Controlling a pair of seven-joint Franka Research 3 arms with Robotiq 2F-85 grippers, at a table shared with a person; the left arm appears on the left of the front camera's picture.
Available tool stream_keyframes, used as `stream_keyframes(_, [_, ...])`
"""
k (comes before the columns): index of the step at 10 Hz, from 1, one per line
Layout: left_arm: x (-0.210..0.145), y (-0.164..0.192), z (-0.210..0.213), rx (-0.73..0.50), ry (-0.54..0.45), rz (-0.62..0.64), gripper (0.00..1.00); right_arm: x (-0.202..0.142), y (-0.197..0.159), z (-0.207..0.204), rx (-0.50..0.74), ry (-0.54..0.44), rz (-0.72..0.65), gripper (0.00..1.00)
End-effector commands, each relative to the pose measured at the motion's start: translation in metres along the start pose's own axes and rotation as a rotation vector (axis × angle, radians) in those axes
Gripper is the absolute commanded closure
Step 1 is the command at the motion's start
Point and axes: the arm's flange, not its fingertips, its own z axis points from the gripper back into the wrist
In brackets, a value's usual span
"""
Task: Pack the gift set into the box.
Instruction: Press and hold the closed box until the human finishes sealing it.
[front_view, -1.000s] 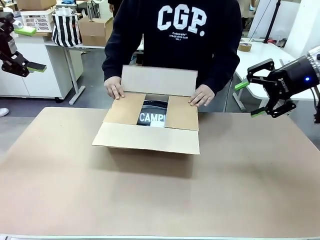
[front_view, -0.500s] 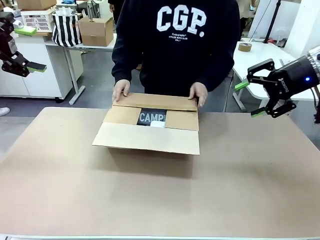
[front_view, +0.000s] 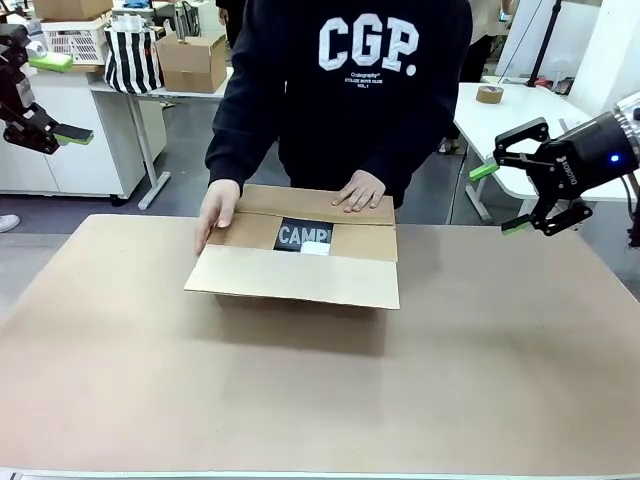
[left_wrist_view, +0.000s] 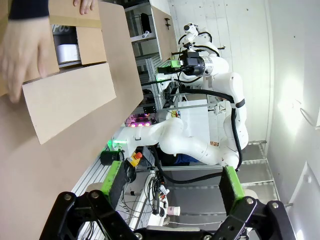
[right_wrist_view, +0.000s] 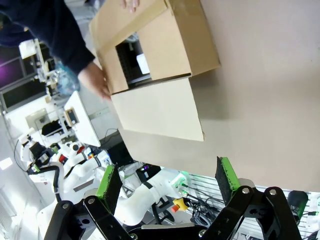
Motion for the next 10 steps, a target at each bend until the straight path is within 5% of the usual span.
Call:
stream_keyframes(1, [-0.0025,0.0007,0.0008,0.016,0.010,-0.005,0.00,0.0037,-0.0022,0.0019,-0.003,0.003,0.030,0.00])
stream_keyframes(10, [-0.0025,0.0007,0.0008,0.016,0.010,-0.005,0.00,0.0037,-0.0022,0.0019,-0.003,0.003,0.030,0.00])
